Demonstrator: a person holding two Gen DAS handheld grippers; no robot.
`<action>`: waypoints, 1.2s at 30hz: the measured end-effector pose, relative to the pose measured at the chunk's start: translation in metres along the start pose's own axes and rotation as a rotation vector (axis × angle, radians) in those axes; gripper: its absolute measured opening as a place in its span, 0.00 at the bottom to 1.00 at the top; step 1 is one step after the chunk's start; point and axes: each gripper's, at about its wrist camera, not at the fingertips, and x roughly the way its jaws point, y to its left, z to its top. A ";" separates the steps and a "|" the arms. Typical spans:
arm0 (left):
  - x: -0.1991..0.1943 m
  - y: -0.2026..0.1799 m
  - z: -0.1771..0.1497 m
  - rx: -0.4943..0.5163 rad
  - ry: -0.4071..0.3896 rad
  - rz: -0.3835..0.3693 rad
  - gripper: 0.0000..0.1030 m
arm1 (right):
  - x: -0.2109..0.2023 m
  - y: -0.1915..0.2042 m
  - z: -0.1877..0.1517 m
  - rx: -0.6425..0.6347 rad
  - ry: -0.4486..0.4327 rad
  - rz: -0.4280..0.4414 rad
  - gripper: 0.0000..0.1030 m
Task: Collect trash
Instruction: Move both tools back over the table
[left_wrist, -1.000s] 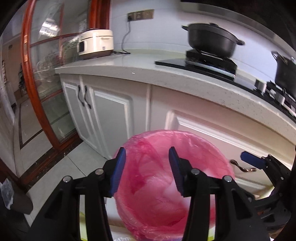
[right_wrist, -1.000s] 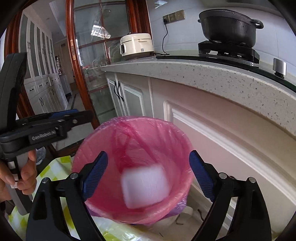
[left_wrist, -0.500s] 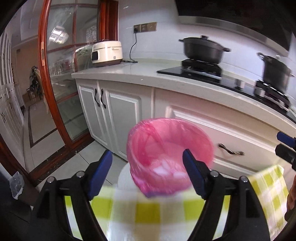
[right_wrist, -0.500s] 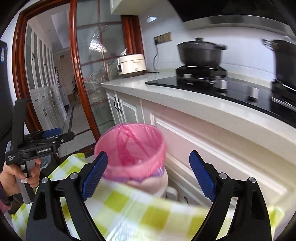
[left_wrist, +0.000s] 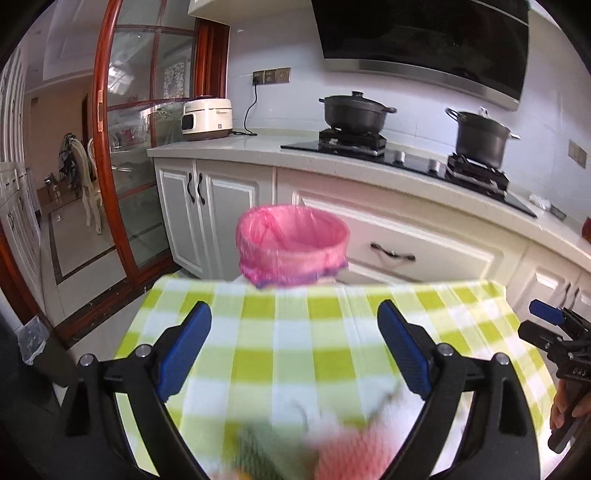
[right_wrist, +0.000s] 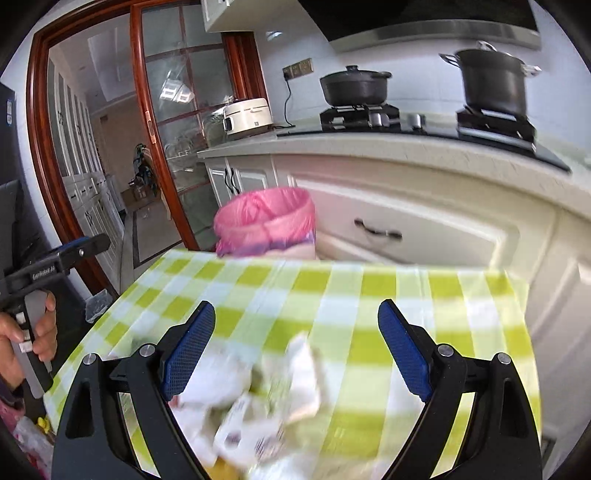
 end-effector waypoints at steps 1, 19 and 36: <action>-0.010 -0.002 -0.011 0.006 0.002 0.001 0.86 | -0.007 0.002 -0.010 0.016 0.001 0.002 0.82; -0.065 -0.010 -0.137 0.000 0.042 0.008 0.86 | -0.016 0.057 -0.120 -0.017 0.174 -0.031 0.82; -0.060 0.006 -0.157 -0.004 0.071 -0.015 0.86 | 0.039 0.089 -0.143 -0.140 0.357 -0.046 0.80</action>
